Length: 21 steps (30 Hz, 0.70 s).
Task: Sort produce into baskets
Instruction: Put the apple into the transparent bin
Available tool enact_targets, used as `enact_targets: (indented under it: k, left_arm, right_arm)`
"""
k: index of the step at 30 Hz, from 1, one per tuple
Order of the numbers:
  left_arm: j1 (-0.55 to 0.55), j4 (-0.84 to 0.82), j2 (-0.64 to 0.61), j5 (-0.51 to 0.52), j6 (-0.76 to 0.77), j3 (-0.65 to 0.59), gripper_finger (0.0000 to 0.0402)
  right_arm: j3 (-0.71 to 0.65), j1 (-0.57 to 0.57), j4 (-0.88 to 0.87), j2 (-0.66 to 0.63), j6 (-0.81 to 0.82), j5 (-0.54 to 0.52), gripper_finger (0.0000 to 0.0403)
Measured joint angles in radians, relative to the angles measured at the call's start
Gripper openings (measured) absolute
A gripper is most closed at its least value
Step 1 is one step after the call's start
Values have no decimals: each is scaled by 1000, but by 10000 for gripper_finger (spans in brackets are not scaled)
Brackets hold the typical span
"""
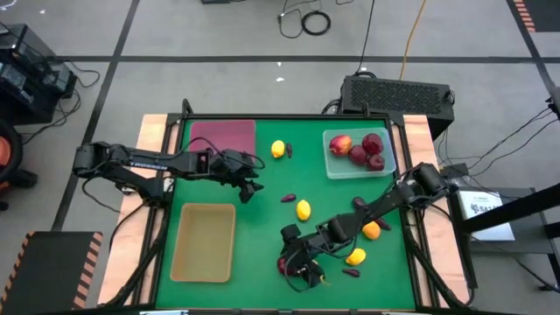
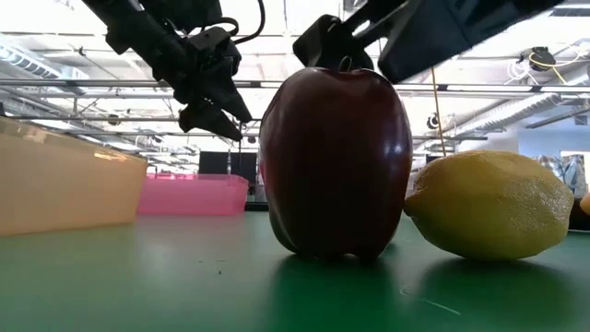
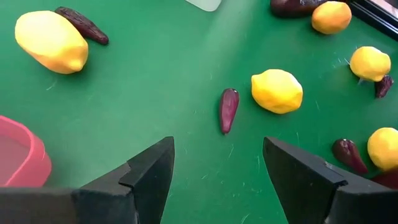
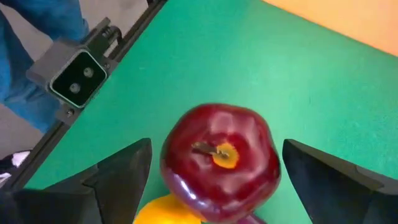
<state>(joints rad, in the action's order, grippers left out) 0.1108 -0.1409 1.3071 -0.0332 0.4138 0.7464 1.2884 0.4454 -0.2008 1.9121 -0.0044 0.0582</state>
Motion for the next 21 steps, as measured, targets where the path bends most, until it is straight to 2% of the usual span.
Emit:
enact_targets:
  k: [21]
  left_arm:
    - [0, 0, 0, 10, 25, 0, 254]
  right_arm:
    - [-24, 0, 107, 39, 27, -12, 351]
